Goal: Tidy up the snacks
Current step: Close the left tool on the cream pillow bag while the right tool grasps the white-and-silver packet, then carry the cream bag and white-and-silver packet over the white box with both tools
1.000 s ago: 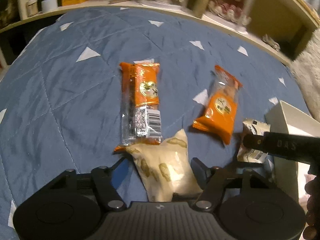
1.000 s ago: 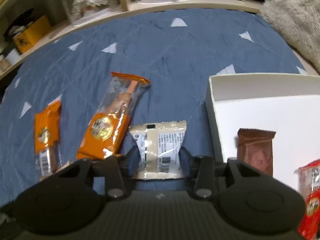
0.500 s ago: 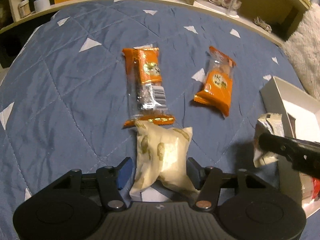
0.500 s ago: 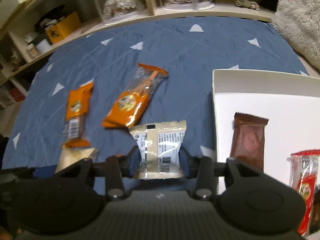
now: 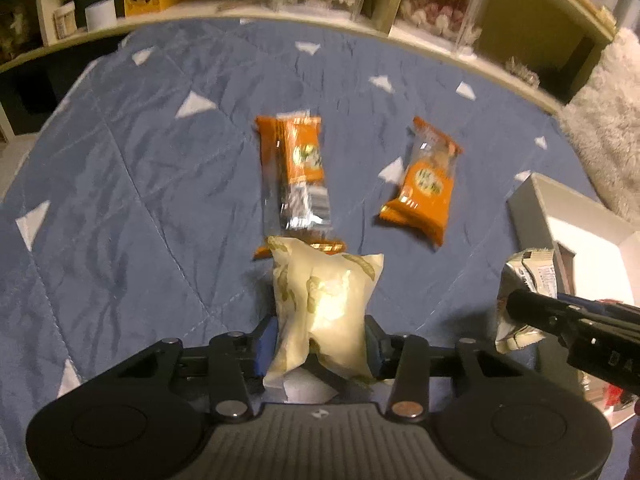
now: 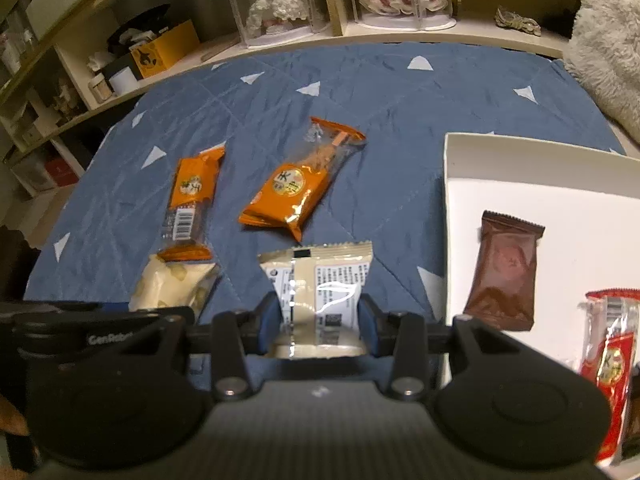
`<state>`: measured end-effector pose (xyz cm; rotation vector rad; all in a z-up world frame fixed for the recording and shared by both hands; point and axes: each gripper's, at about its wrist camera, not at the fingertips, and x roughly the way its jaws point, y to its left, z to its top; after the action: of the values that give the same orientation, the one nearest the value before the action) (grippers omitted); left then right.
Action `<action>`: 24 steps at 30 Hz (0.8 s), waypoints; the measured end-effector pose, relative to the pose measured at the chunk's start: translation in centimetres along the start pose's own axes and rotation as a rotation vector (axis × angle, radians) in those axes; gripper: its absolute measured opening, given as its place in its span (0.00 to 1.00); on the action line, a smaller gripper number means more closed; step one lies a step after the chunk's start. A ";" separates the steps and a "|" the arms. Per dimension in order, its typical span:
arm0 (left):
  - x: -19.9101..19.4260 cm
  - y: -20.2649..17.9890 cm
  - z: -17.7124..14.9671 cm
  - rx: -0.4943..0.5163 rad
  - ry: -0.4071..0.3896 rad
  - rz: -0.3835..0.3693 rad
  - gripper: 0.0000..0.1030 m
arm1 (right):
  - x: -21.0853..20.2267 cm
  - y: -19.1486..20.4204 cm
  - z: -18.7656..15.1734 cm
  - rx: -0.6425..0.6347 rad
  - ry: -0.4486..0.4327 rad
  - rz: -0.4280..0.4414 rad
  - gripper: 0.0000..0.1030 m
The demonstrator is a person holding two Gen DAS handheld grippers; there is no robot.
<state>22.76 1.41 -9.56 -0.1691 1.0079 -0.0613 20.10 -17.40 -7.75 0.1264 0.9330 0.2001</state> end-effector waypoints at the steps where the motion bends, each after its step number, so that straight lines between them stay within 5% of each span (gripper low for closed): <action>1: -0.6 -0.1 0.0 0.001 -0.014 -0.006 0.45 | -0.1 -0.2 0.1 0.001 -0.007 0.002 0.46; 24: -7.7 -4.9 -0.3 0.084 -0.207 -0.111 0.45 | -7.5 -3.9 -0.3 -0.007 -0.183 -0.069 0.46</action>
<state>18.51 -2.44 -2.46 -0.1510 0.7870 -0.1835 16.00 -22.90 -2.84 0.1043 0.7531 0.1258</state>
